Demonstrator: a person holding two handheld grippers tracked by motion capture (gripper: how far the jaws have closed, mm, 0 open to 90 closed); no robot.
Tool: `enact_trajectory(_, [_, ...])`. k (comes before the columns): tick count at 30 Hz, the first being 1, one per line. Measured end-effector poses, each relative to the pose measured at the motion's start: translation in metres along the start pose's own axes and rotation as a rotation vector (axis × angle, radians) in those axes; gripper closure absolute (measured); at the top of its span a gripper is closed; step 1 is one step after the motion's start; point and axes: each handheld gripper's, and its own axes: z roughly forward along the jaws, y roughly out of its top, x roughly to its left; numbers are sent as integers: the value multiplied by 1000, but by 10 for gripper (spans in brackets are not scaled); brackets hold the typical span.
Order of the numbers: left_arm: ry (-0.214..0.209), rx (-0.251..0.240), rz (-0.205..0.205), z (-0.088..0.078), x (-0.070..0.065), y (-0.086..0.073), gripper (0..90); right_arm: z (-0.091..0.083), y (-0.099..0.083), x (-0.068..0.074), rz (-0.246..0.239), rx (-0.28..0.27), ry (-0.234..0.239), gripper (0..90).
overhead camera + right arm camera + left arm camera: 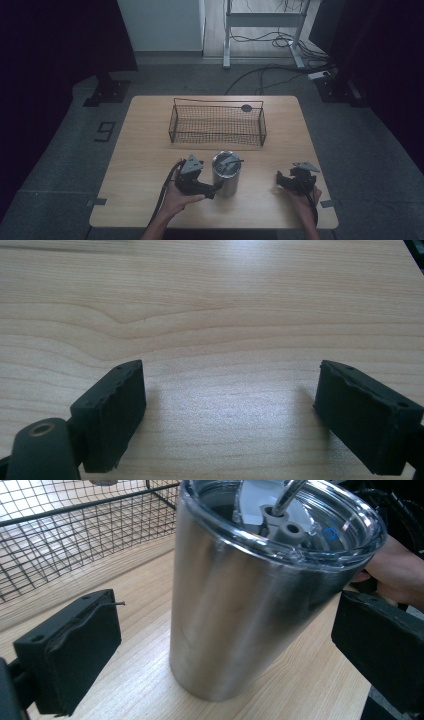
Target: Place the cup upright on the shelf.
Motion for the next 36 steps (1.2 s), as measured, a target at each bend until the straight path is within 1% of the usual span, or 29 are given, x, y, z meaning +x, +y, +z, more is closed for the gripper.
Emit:
enact_trajectory(3, [10, 7, 5, 4, -5, 0, 0, 0, 0, 0, 0, 0, 0, 128])
enact_trajectory(9, [10, 28, 25, 11, -13, 0, 0, 0, 0, 0, 0, 0, 0, 128])
enact_trajectory(14, [8, 31, 34, 15, -16, 2, 0, 0, 0, 0, 0, 0, 0, 128])
enact_trajectory(18, [19, 34, 31, 22, -17, 6, 0, 0, 0, 0, 0, 0, 0, 128])
enact_trajectory(21, [15, 22, 44, 28, -19, 12, 0, 0, 0, 0, 0, 0, 0, 128])
enact_trajectory(23, [15, 24, 46, 31, -20, 13, 0, 0, 0, 0, 0, 0, 0, 128])
enact_trajectory(24, [25, 29, 54, 34, -21, 14, 0, 0, 0, 0, 2, 1, -1, 128])
enact_trajectory(26, [33, 33, 58, 35, -21, 15, 0, 0, 0, 0, 3, 1, -2, 128])
enact_trajectory(32, [52, 47, 53, 45, -20, 16, 0, 0, 0, 0, 3, 1, -2, 128])
enact_trajectory(36, [65, 53, 57, 52, -21, 18, 6, 0, 0, 0, 4, 1, -2, 128])
